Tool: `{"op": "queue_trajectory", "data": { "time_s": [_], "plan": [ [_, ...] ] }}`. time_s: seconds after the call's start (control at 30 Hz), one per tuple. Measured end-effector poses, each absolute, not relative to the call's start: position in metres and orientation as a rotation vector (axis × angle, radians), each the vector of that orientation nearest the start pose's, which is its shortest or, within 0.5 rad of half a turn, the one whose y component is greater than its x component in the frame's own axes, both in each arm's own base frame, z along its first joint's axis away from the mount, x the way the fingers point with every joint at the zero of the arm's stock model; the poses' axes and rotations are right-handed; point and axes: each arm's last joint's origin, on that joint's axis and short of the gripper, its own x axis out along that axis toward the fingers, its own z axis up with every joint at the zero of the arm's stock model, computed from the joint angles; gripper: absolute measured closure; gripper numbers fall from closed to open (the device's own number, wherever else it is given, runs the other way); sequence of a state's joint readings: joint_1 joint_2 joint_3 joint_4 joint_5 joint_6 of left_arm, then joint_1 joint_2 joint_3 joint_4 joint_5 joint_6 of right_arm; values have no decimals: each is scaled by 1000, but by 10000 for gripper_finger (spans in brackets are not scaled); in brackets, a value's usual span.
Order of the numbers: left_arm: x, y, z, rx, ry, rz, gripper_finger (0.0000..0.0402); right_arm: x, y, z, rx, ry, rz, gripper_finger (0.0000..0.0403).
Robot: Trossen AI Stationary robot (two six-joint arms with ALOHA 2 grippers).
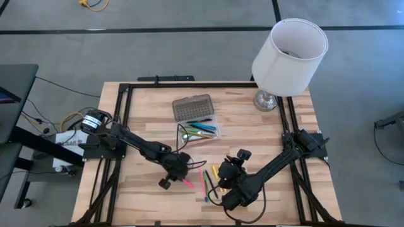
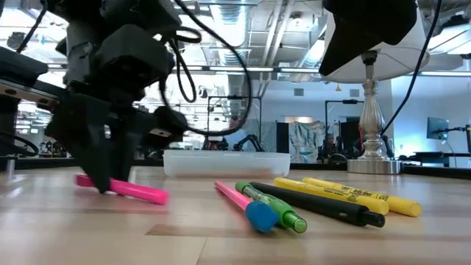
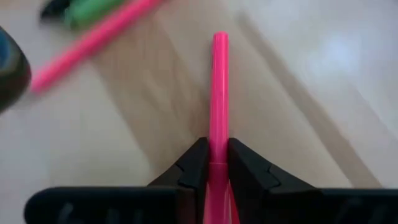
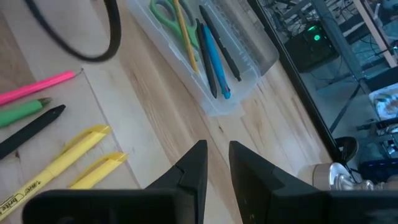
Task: Pick & place school supplies into a supply box
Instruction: Put the pink marker into the transparent supply box
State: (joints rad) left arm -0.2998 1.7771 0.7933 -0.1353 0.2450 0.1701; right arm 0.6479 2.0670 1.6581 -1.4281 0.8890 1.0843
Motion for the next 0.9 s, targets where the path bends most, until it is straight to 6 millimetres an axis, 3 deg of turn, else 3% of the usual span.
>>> {"op": "queue_trajectory", "data": {
  "time_s": [0.33, 0.67, 0.9],
  "plan": [
    [256, -84, 125, 154, 1318, -428, 354, 310, 207, 210, -345, 966, -765, 340],
    [254, -83, 125, 153, 1351, -398, 354, 311, 207, 210, -343, 962, -765, 340],
    [256, -87, 134, 269, 1347, -378, 354, 311, 207, 211, -343, 962, -764, 340]
  ]
}}
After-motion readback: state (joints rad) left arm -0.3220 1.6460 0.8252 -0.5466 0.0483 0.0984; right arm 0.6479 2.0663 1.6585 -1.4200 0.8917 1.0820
